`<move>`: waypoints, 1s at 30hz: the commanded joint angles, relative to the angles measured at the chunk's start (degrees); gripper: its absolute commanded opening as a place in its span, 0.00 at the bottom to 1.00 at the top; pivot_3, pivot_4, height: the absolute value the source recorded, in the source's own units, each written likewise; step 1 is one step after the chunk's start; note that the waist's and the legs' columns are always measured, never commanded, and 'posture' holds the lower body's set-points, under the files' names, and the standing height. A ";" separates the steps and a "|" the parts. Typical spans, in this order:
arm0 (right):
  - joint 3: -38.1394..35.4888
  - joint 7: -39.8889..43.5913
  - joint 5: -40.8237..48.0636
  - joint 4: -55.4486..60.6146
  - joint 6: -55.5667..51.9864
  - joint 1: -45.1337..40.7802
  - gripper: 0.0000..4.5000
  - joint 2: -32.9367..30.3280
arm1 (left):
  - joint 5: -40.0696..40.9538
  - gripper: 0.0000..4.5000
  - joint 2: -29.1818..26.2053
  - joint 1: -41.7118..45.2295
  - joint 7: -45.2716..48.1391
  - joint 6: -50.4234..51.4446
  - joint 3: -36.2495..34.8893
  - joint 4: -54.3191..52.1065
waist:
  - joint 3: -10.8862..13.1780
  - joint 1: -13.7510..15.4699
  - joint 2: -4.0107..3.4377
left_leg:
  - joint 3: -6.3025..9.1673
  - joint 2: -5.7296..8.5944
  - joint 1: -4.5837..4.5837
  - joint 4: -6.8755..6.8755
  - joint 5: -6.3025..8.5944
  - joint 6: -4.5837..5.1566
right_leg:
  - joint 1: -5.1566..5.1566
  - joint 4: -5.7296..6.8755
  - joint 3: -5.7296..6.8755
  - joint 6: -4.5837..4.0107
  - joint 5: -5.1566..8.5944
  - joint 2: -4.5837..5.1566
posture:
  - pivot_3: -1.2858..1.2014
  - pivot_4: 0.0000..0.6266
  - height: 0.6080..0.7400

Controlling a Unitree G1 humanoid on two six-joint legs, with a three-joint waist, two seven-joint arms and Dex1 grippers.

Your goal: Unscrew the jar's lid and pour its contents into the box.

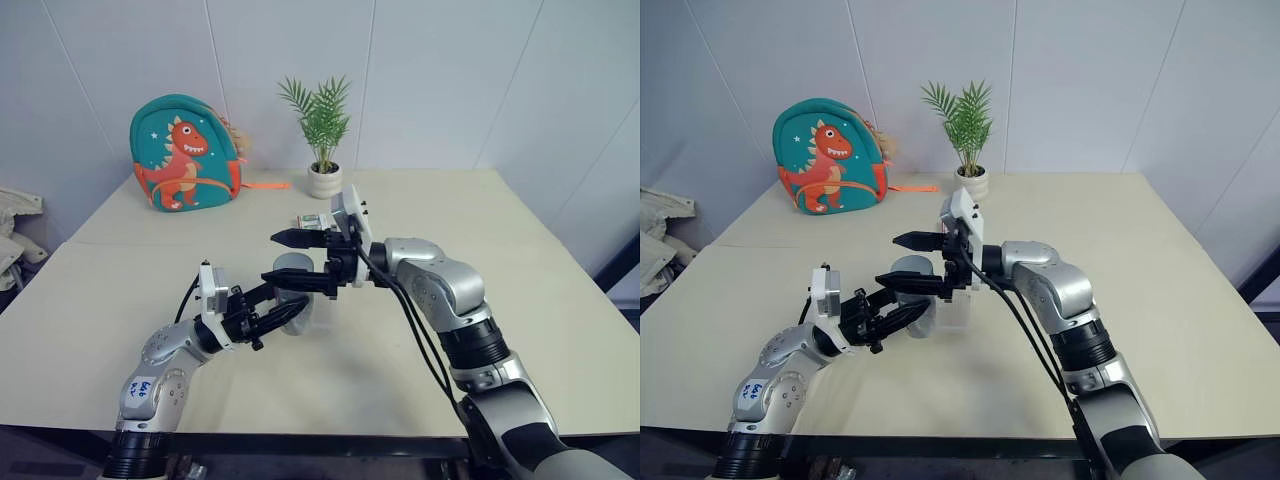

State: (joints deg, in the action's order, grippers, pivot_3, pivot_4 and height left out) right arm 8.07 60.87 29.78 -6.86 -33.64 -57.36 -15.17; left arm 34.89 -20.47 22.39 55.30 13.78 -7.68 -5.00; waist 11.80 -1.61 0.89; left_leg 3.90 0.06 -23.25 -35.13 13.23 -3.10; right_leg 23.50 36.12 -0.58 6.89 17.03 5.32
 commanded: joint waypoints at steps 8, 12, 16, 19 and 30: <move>-3.77 1.77 -1.32 -3.83 3.49 1.09 0.99 -6.06 | 1.15 0.45 -0.18 0.71 0.13 -1.11 -0.09 -1.27 | 0.00 -0.01 0.00 | 0.00 0.00 0.00 -0.01 0.00 0.00 | 0.00 0.01 0.00 0.00 0.00 -0.01 | 0.52 0.24 1.00; -4.61 2.23 -1.05 -5.14 4.01 0.87 0.99 -7.53 | 1.09 0.45 -0.15 0.82 0.01 -1.17 -0.02 -1.13 | 0.00 0.03 0.00 | 0.00 0.00 0.00 0.00 0.00 0.00 | 0.00 -0.01 0.00 0.00 0.00 0.00 | 0.52 0.24 1.00; -5.46 2.70 -0.41 -5.61 3.63 0.96 0.99 -8.58 | 1.03 0.45 -0.17 0.84 -0.06 -1.15 -0.18 -1.13 | 0.00 0.14 0.00 | 0.00 0.02 -0.01 -0.01 0.00 0.00 | -0.02 -0.02 0.00 0.01 0.00 0.01 | 0.52 0.24 1.00; -5.87 2.99 -0.45 -5.81 3.46 1.16 0.99 -8.95 | 1.03 0.45 -0.21 0.66 0.02 -1.11 -0.30 -1.26 | 0.00 -0.10 0.00 | 0.00 0.01 -0.01 0.00 0.00 0.00 | -0.01 -0.03 0.00 0.01 0.00 0.00 | 0.52 0.24 1.00; -7.78 4.94 6.02 -0.08 -2.63 1.23 0.99 -8.13 | 0.80 0.45 -0.31 0.74 -0.16 -1.12 -0.39 -1.18 | 0.00 0.01 0.00 | -0.02 0.01 -0.01 0.01 0.00 0.01 | -0.01 -0.04 -0.01 0.02 -0.01 0.00 | 0.52 0.24 1.00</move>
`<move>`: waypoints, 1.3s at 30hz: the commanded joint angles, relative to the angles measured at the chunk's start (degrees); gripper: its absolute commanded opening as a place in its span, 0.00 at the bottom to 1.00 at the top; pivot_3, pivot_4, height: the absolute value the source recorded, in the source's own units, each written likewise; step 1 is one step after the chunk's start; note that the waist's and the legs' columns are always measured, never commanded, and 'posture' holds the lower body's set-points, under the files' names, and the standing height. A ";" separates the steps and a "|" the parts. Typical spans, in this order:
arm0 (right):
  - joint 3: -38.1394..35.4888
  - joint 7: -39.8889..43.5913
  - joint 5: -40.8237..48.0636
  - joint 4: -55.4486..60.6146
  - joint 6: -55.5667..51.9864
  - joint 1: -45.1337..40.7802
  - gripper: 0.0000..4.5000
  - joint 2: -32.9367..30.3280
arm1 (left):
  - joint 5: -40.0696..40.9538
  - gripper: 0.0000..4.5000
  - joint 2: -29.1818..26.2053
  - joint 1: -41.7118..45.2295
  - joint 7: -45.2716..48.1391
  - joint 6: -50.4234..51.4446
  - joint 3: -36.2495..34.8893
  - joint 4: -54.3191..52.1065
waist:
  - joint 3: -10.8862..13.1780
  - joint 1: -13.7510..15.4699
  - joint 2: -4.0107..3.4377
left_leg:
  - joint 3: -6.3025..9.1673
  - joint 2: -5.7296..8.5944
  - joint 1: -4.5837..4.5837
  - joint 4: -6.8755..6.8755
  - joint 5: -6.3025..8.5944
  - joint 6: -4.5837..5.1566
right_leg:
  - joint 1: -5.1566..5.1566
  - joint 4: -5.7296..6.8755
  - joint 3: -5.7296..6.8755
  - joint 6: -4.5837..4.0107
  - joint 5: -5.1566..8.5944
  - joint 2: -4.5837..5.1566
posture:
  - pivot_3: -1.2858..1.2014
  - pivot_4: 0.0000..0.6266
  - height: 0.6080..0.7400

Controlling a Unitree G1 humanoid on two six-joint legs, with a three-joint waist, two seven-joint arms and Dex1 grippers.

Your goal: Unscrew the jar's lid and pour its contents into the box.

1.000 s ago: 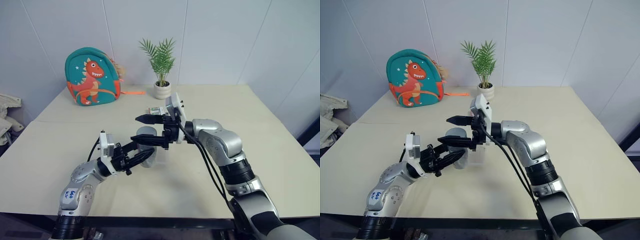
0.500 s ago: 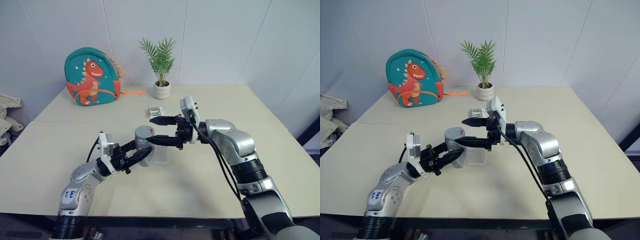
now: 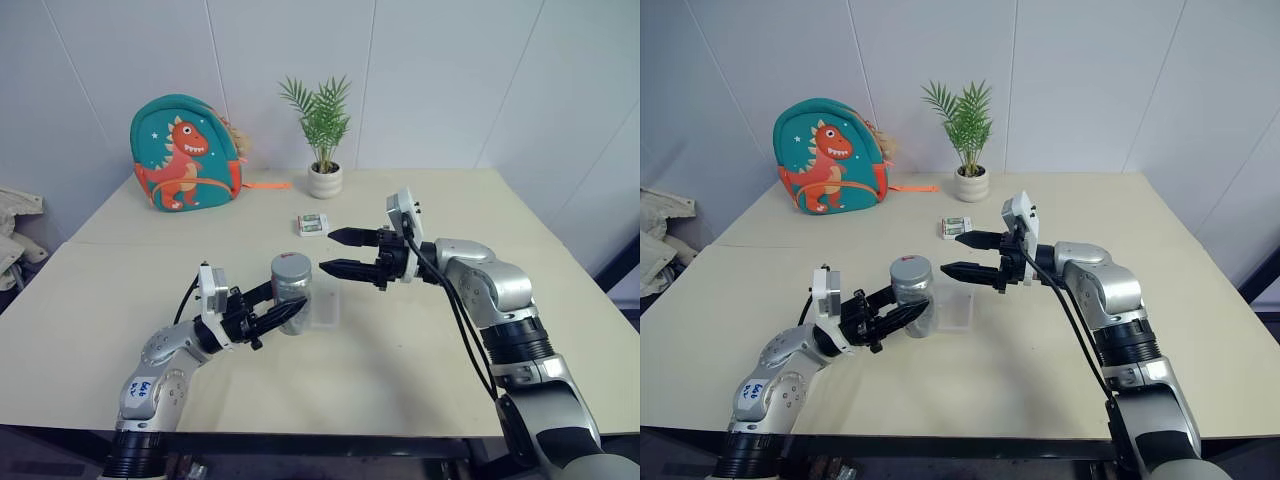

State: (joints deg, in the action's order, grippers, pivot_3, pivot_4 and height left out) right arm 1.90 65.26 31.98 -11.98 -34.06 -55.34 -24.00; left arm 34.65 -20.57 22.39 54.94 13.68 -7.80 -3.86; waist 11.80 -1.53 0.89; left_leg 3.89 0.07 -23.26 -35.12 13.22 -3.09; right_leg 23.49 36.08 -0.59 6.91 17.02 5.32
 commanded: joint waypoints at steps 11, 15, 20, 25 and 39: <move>3.72 -4.30 3.43 11.14 -4.78 -1.31 0.99 7.88 | 0.87 0.45 -0.02 0.97 0.21 -1.15 0.03 -2.08 | 0.00 0.00 0.00 | 0.01 0.00 0.01 -0.01 -0.01 0.00 | 0.00 0.02 0.00 0.00 0.00 0.01 | 0.52 0.24 1.00; 5.42 -5.82 1.83 10.36 -4.04 -2.23 0.99 9.71 | 0.86 0.45 -0.03 1.03 0.11 -1.16 0.00 -2.17 | 0.00 -0.12 0.00 | 0.01 0.00 0.00 0.00 -0.01 0.00 | 0.00 0.02 0.00 0.00 0.00 0.00 | 0.52 0.24 1.00; 6.12 -6.71 -0.49 8.26 -2.54 -3.20 0.99 10.56 | 0.90 0.45 0.03 1.05 0.04 -1.16 0.01 -2.25 | 0.00 -0.09 0.00 | 0.01 0.00 0.01 -0.01 -0.01 0.00 | 0.00 0.03 0.00 0.00 0.00 0.00 | 0.52 0.24 1.00; 5.79 -6.71 -1.47 6.52 -1.54 -3.91 0.99 10.45 | 0.92 0.45 0.07 1.05 0.00 -1.11 0.07 -2.33 | 0.00 -0.07 0.00 | 0.01 0.00 0.01 0.00 0.00 0.00 | 0.00 0.01 0.00 0.00 0.00 0.00 | 0.52 0.24 1.00; 4.60 -3.31 -1.54 5.17 -1.48 -2.89 0.99 5.26 | 0.88 0.45 0.22 0.93 -0.13 -1.23 0.30 -2.29 | 0.00 -0.11 0.00 | 0.01 -0.01 0.01 0.01 0.00 0.00 | 0.01 0.01 0.01 0.00 0.00 -0.01 | 0.52 0.24 1.00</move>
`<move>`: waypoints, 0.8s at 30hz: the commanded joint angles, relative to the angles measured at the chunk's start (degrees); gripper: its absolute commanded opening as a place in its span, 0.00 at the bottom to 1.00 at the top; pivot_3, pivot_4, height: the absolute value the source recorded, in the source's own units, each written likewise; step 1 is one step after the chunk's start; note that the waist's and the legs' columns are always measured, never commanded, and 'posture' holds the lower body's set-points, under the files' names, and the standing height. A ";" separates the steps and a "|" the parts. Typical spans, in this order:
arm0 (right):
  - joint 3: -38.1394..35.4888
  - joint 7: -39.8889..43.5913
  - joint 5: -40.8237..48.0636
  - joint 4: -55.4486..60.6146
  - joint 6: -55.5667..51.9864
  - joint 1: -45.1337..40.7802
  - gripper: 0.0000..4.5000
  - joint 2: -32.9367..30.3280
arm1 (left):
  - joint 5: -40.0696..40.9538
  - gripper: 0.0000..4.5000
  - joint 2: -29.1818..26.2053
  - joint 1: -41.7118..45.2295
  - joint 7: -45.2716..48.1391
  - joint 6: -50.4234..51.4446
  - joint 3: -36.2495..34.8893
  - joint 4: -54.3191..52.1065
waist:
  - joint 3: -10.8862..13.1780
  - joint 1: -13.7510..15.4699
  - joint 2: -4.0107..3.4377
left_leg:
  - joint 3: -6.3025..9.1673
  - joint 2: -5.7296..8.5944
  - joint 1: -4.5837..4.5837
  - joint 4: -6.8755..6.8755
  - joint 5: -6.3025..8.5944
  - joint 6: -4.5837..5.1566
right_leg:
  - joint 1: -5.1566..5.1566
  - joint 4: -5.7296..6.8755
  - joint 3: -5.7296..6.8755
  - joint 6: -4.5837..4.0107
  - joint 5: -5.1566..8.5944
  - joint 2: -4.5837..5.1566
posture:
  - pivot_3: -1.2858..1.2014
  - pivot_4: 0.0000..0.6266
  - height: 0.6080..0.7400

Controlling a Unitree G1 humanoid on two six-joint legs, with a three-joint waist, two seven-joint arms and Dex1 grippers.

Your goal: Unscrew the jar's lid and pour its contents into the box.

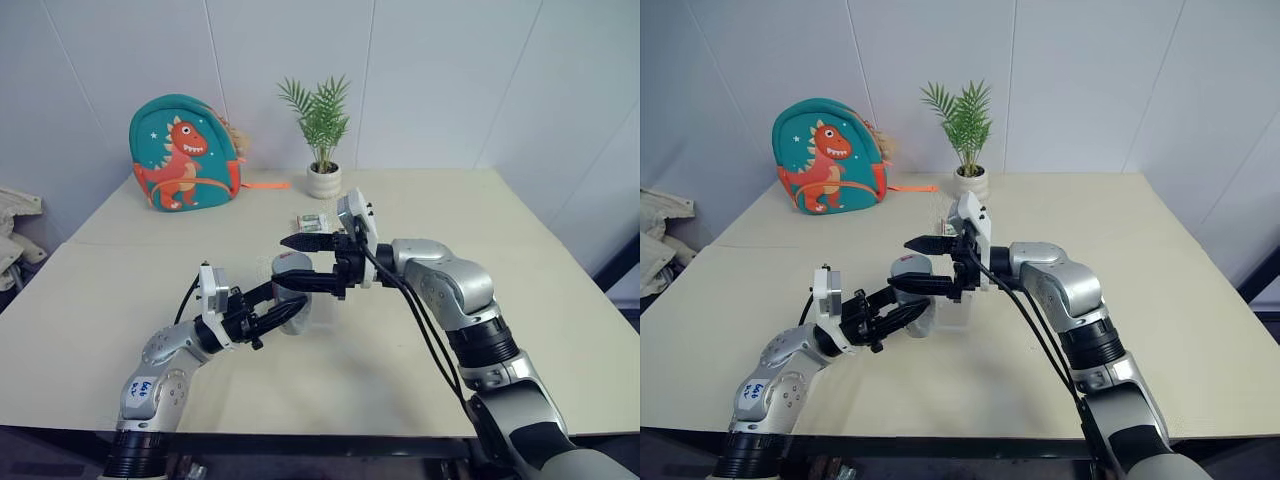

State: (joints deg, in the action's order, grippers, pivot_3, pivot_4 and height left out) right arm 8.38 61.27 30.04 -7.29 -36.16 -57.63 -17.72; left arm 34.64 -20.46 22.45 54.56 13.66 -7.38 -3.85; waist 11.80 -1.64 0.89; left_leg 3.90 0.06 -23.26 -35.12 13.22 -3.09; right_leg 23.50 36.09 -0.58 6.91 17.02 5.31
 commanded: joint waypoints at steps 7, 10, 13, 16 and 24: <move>-2.48 2.40 0.69 -0.49 0.36 -0.54 0.99 -3.28 | 0.90 0.45 0.17 0.66 0.13 -1.37 -0.05 -2.34 | 0.00 0.04 0.00 | 0.00 0.01 0.00 0.00 0.00 0.00 | -0.01 -0.01 0.00 0.00 0.00 0.01 | 0.52 0.24 1.00; -2.87 3.20 1.15 -0.77 -0.14 -0.57 0.99 -4.03 | 0.89 0.45 0.21 0.62 0.10 -1.43 -0.03 -2.31 | 0.00 0.06 0.00 | 0.00 0.00 0.00 0.00 0.00 0.00 | -0.01 -0.01 0.00 0.00 0.00 0.01 | 0.52 0.24 1.00; -2.98 4.11 1.71 -0.69 -0.60 -0.56 0.99 -4.56 | 0.93 0.45 0.21 0.65 0.03 -1.42 -0.02 -2.30 | 0.00 0.06 0.00 | 0.00 0.01 0.00 0.00 0.00 0.00 | -0.01 -0.01 0.00 0.00 0.00 0.01 | 0.52 0.24 1.00; -3.12 5.29 2.55 -0.36 -1.46 -0.46 0.99 -4.95 | 0.95 0.45 0.21 0.67 0.01 -1.43 -0.05 -2.20 | 0.00 0.05 0.00 | 0.00 0.01 0.00 0.00 0.00 0.00 | -0.01 -0.01 0.00 0.00 0.00 0.01 | 0.52 0.24 1.00; -4.13 7.19 4.41 0.23 -3.65 -0.48 0.99 -5.04 | 0.92 0.45 0.19 0.47 0.12 -1.43 -0.08 -2.32 | 0.00 0.06 0.00 | 0.00 0.01 0.00 0.00 0.00 0.00 | -0.01 -0.01 0.00 0.00 0.00 0.01 | 0.52 0.24 1.00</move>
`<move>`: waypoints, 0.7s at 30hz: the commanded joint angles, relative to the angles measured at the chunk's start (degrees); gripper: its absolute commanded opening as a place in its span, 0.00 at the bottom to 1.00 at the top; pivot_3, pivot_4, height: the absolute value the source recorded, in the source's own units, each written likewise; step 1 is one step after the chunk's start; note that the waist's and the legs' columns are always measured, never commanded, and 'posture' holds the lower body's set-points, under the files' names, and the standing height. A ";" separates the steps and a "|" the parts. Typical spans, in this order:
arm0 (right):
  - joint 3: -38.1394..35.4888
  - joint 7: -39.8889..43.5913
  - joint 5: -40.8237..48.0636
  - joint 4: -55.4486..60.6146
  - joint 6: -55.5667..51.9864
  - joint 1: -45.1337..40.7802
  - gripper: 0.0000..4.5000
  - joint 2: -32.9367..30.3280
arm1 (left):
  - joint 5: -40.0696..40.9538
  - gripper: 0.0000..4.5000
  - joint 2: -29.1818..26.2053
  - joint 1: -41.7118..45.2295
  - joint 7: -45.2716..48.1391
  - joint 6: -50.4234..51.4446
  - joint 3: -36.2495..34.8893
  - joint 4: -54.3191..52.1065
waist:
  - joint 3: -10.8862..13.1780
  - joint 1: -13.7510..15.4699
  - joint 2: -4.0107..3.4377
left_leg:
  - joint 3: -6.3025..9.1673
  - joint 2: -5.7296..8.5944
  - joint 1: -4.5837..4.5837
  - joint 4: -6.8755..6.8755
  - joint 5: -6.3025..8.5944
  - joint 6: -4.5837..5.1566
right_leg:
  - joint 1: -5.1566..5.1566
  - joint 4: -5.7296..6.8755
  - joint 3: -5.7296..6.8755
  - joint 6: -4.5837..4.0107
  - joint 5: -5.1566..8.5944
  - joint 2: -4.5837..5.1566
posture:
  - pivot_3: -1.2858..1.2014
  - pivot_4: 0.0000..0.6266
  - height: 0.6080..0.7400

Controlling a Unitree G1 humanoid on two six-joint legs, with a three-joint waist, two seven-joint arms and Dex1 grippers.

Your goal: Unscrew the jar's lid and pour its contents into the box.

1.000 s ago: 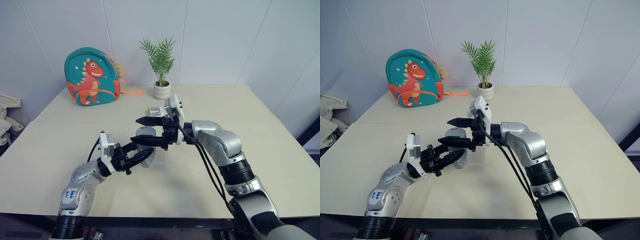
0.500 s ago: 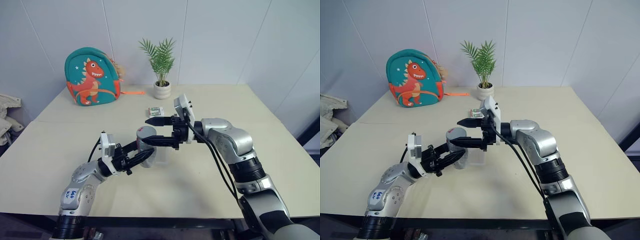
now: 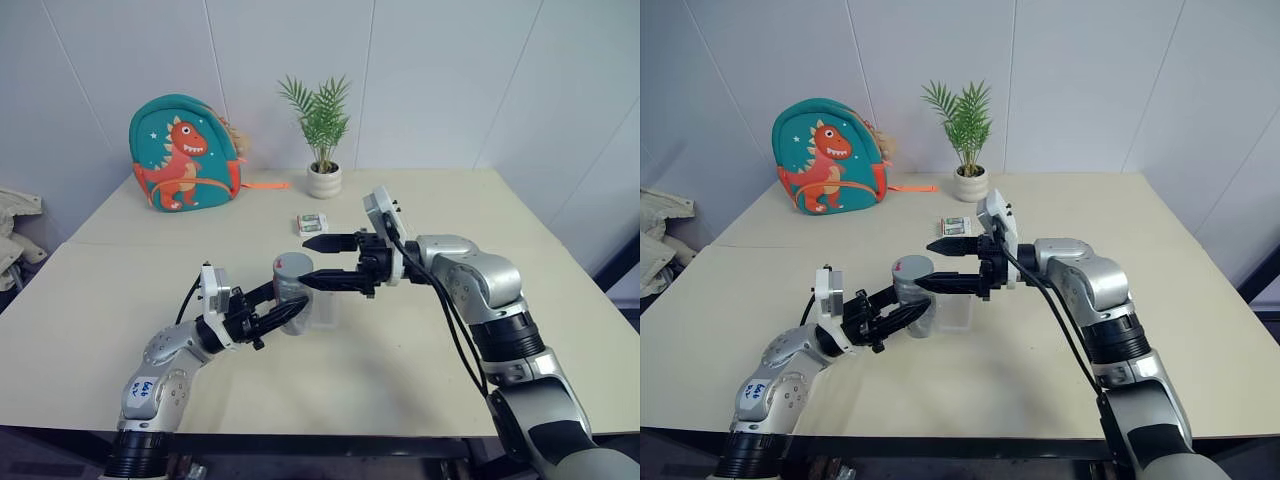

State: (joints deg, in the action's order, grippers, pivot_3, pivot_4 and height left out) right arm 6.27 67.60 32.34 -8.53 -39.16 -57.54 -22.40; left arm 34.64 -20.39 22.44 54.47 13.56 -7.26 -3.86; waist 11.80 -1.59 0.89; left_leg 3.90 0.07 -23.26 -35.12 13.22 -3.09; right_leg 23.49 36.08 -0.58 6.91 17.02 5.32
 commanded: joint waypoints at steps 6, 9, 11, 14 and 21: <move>-1.28 1.28 2.88 2.44 -1.27 -0.65 0.99 0.38 | 0.94 0.45 0.05 0.36 0.40 -1.29 -0.17 -2.46 | 0.00 0.00 0.00 | 0.00 0.00 0.00 0.00 0.00 0.00 | 0.00 0.00 0.00 0.00 0.00 0.00 | 0.52 0.24 1.00; -0.53 0.72 2.21 2.09 -0.67 -1.00 0.99 1.38 | 0.93 0.45 0.03 0.51 0.50 -1.28 -0.12 -2.38 | 0.00 -0.03 0.00 | 0.00 0.00 0.00 0.00 0.00 0.00 | 0.00 0.00 0.00 0.00 0.00 0.00 | 0.52 0.24 1.00; -0.07 0.26 1.44 1.64 -0.05 -1.30 0.99 2.08 | 0.94 0.45 0.07 0.58 0.50 -1.26 -0.09 -2.37 | 0.00 -0.02 0.00 | 0.00 0.00 0.00 0.00 0.00 0.00 | 0.00 0.00 0.00 0.00 0.00 0.00 | 0.52 0.24 1.00; 0.51 -0.90 -0.15 0.39 1.42 -2.04 0.99 3.74 | 0.96 0.45 0.13 0.50 0.44 -1.23 -0.04 -2.53 | 0.00 -0.02 0.00 | 0.00 0.00 0.00 0.00 0.00 0.00 | 0.00 0.00 0.00 0.00 0.00 0.00 | 0.52 0.24 1.00; 0.79 -1.39 -1.62 -0.77 2.81 -2.70 0.99 5.63 | 0.90 0.45 0.14 0.43 0.20 -1.29 -0.12 -2.58 | 0.00 0.02 0.00 | 0.00 0.00 0.00 0.00 0.00 0.00 | 0.00 -0.01 0.00 0.00 0.00 0.00 | 0.52 0.24 1.00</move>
State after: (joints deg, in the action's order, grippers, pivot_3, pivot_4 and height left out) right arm 7.38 66.13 30.63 -9.76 -37.48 -58.52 -17.11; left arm 34.64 -20.39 22.44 54.66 13.56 -7.11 -3.94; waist 11.80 -1.57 0.89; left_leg 3.90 0.07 -23.26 -35.12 13.22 -3.09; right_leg 23.49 36.08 -0.58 6.91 17.02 5.32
